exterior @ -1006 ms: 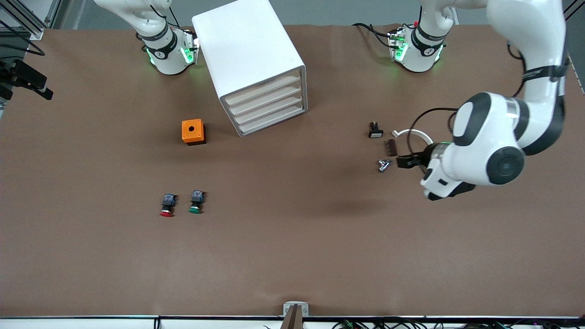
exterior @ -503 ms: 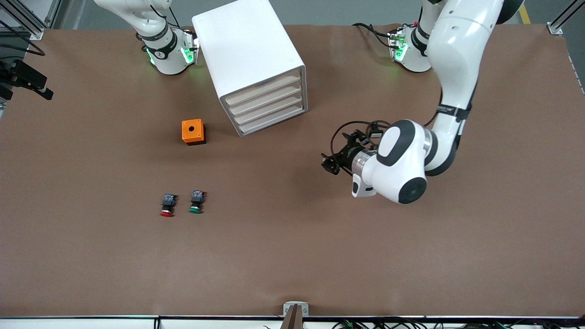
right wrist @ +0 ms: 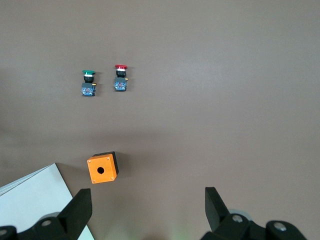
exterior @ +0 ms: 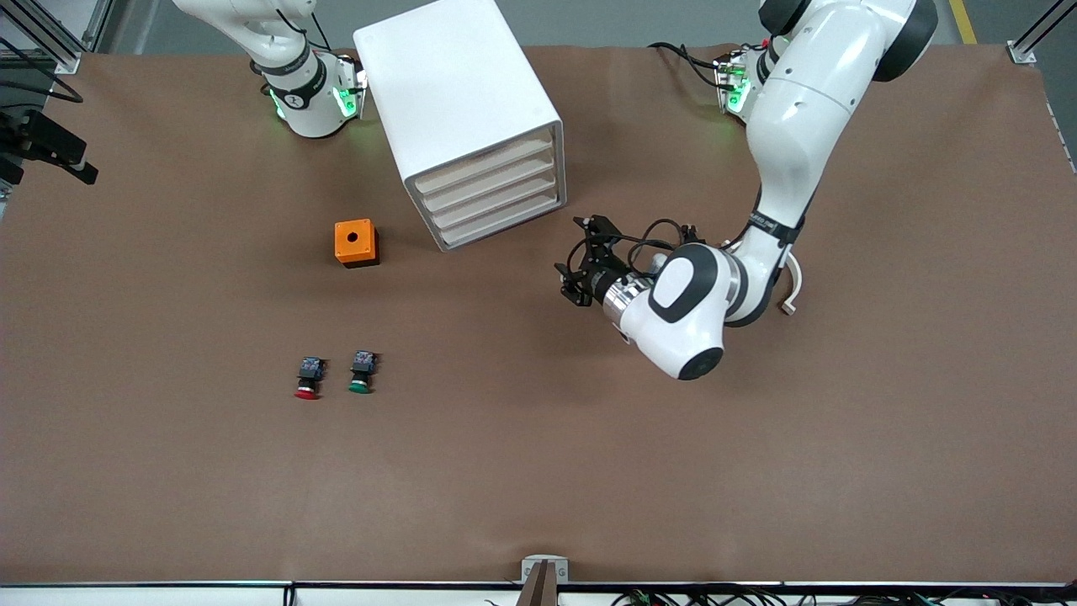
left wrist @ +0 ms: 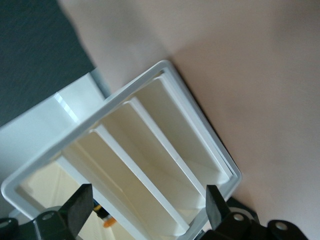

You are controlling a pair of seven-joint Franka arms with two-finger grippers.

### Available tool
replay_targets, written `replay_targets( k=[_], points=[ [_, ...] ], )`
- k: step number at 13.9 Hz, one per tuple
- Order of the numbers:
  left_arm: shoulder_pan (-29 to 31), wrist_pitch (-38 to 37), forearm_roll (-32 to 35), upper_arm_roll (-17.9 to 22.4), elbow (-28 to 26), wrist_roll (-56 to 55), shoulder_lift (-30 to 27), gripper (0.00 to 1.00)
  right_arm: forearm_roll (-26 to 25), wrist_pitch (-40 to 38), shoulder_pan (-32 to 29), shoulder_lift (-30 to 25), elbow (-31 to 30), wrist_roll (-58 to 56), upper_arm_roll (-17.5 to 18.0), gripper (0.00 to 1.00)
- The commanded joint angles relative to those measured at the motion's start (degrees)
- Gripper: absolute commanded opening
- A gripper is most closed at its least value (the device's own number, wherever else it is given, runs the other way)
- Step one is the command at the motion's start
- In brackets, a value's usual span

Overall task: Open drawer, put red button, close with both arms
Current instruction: 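Reach the left gripper to the cabinet's top drawer front and grip it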

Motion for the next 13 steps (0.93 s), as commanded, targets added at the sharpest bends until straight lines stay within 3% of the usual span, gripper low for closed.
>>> replay_targets(
  k=[1, 3, 4, 6, 10, 13],
  points=[
    [0.3, -3.1, -3.6, -0.9, 1.2, -9.3, 2.4, 0.99, -0.2, 0.2, -0.3, -0.4, 0.0, 0.0, 0.2, 1.00],
    [0.3, -3.1, -4.2, -2.2, 0.9, -15.1, 4.5, 0.98, -0.3, 0.5, -0.3, -0.3, 0.3, -0.2, 0.2, 1.00],
    [0.2, -3.1, -4.7, -2.4, 0.9, -16.7, 5.2, 0.92, -0.3, 0.4, -0.3, -0.1, 0.5, -0.2, 0.2, 1.00],
    [-0.9, -3.4, -6.1, -2.4, 0.4, -18.2, 5.3, 0.67, -0.2, -0.1, -0.3, 0.2, 0.5, -0.2, 0.2, 1.00],
    [-3.3, -4.1, -7.4, -2.4, 0.0, -20.4, 6.9, 0.56, -0.2, -0.2, -0.3, 0.5, 0.5, -0.2, 0.2, 1.00],
    [-5.2, -5.1, -8.8, -2.4, -0.2, -20.5, 7.3, 0.55, -0.4, -0.1, -0.4, 1.2, 0.5, -0.1, 0.2, 1.00]
  ],
)
